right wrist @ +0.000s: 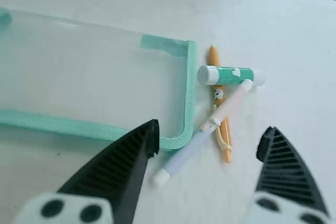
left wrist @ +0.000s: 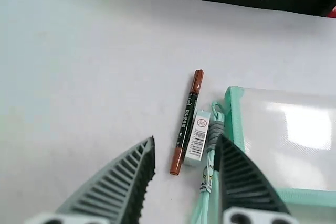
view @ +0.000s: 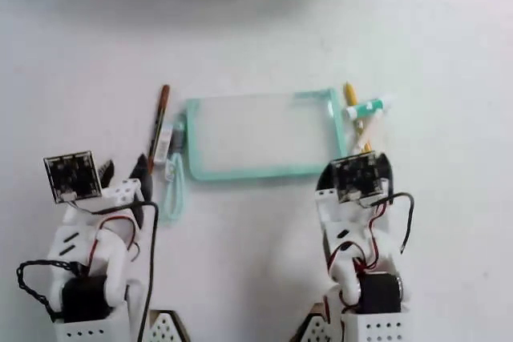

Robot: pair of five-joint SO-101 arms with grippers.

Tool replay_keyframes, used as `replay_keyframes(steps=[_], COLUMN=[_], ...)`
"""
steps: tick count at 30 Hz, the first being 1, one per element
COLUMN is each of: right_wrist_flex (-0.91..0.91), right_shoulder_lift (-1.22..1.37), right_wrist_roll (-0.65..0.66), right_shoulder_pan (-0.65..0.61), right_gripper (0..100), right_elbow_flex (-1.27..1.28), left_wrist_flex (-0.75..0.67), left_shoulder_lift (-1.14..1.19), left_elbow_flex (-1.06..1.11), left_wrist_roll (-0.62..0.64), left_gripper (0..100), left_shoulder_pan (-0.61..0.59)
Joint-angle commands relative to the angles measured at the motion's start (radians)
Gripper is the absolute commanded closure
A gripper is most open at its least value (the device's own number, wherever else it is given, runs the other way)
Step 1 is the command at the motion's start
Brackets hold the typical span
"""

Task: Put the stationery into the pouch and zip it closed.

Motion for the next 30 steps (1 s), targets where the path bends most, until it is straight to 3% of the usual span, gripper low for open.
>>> replay_keyframes(steps=[1,6,12,18,26,30], right_wrist_flex=[0.048,0.051,-0.059,-0.067,-0.128,-0.246], right_shoulder_lift=[0.004,0.082,0.441,0.766,0.72,0.653], right_wrist_roll=[0.021,0.025,0.028,0.028,0.028,0.04], right_shoulder_pan=[-0.056,-0.067,-0.07,-0.148,-0.186,-0.186], right_gripper=[74.9,81.0,71.9,71.9,71.9,71.9], right_elbow_flex=[-0.121,-0.212,-0.281,-0.336,-0.224,-0.098], left_wrist_flex=[-0.037,-0.114,-0.11,-0.112,-0.127,-0.124], left_shoulder_lift=[-0.001,-0.001,0.002,0.002,0.002,0.004], left_elbow_flex=[0.035,0.091,0.114,0.121,0.124,0.137], left_wrist_roll=[-0.008,-0.095,-0.101,-0.097,-0.104,-0.196], left_gripper=[80,80,80,80,80,80], left_shoulder_pan=[-0.004,-0.002,0.077,0.082,0.084,0.111])
